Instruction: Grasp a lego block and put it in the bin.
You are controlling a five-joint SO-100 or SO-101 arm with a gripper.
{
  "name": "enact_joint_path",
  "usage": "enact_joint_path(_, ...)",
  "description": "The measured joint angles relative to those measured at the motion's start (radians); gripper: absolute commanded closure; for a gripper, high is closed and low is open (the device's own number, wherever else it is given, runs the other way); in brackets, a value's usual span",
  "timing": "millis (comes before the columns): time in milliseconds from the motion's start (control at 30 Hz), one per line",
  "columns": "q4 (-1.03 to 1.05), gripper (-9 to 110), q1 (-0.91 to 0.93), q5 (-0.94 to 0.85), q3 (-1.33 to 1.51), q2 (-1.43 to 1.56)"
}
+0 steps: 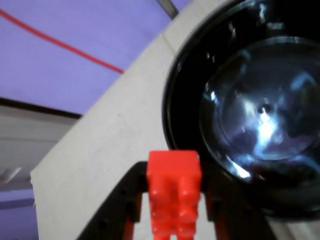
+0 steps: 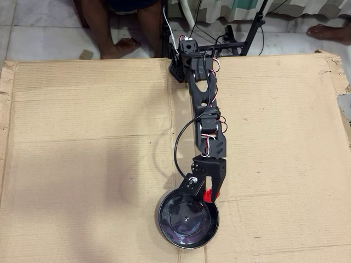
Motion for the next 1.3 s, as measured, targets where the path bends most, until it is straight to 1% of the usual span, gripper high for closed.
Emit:
enact_joint_path(233,0.000,101,0.040,0.000,-0.173,-0.109)
enact_joint_path(533,0.000,101,0.089,0.000,-0.308,-0.235)
enact_joint_path(700,0.000,101,0.103,0.000,-0.356,-0.275)
enact_joint_path(1100,0.000,100,0.106,0.000,-0.360,-0.282)
enact_joint_path(1167,0.000,97,0.106,0.000,-0.360,-0.282)
enact_joint_path(1300,0.000,86,0.106,0.000,-0.360,-0.282)
